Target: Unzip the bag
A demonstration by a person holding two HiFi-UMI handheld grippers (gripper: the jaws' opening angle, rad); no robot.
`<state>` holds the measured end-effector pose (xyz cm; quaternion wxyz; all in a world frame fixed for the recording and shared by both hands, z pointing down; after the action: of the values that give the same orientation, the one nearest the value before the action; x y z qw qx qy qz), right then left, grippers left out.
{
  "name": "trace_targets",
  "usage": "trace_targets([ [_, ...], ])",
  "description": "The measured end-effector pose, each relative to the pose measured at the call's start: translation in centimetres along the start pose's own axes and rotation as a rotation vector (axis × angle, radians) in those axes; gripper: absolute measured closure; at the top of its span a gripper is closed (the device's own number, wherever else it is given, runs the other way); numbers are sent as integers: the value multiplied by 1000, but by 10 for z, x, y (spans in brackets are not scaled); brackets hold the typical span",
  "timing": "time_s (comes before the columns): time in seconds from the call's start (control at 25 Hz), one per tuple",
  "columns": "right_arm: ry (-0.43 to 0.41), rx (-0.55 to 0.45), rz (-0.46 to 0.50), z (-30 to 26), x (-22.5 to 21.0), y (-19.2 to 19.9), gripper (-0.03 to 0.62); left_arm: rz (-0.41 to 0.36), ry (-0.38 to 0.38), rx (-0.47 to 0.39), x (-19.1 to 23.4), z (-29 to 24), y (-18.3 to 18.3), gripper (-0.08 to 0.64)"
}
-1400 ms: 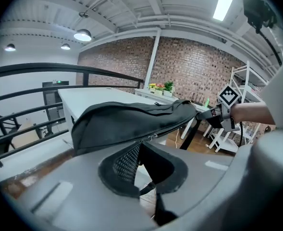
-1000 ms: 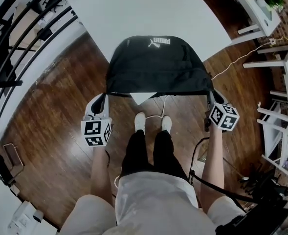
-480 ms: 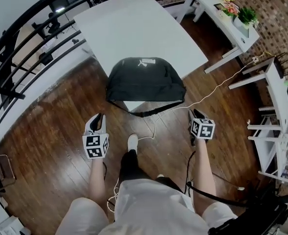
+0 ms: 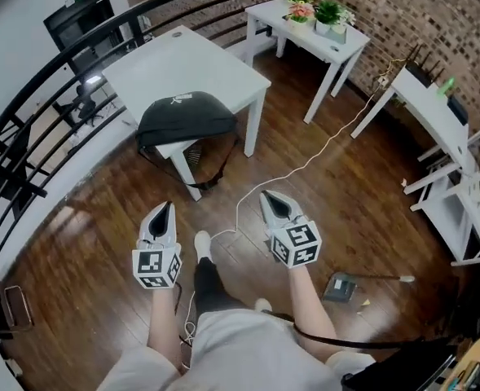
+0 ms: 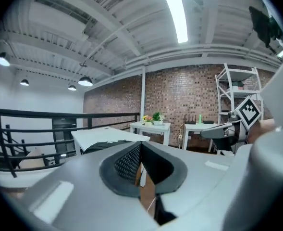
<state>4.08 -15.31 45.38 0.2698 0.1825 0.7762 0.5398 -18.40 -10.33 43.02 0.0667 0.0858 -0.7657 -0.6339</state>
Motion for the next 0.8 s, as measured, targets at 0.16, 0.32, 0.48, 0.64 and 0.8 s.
trace_targets([
  [0.16,-39,-41,20,104,30,-14,601,36,4,-96,-117,69,-39,542],
  [0.32,-72,-124,74,166,65,-45,601,-30,28,-128,-177,112,-67,543],
  [0.48,-92,-256,113,198,95,-84,601,-248,-13,-184,-186,138,-99,541],
  [0.64,-101,-315,140,203,116,-107,601,-329,-35,-250,-179,166,-124,541],
  [0.8,-105,-308,159,193,136,-108,601,-218,-73,-264,-150,184,-120,541],
])
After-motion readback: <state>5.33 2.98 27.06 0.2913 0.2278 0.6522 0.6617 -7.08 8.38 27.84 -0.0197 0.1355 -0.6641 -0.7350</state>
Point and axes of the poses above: the fingertips, and each gripper's own axes: z backward along the fingers, x to its left, y out of its underside, the point moved 1 cm from there along z, backward along the fingers, and after that the axes turned 4 degrees about -z, right-handed, at the moved point
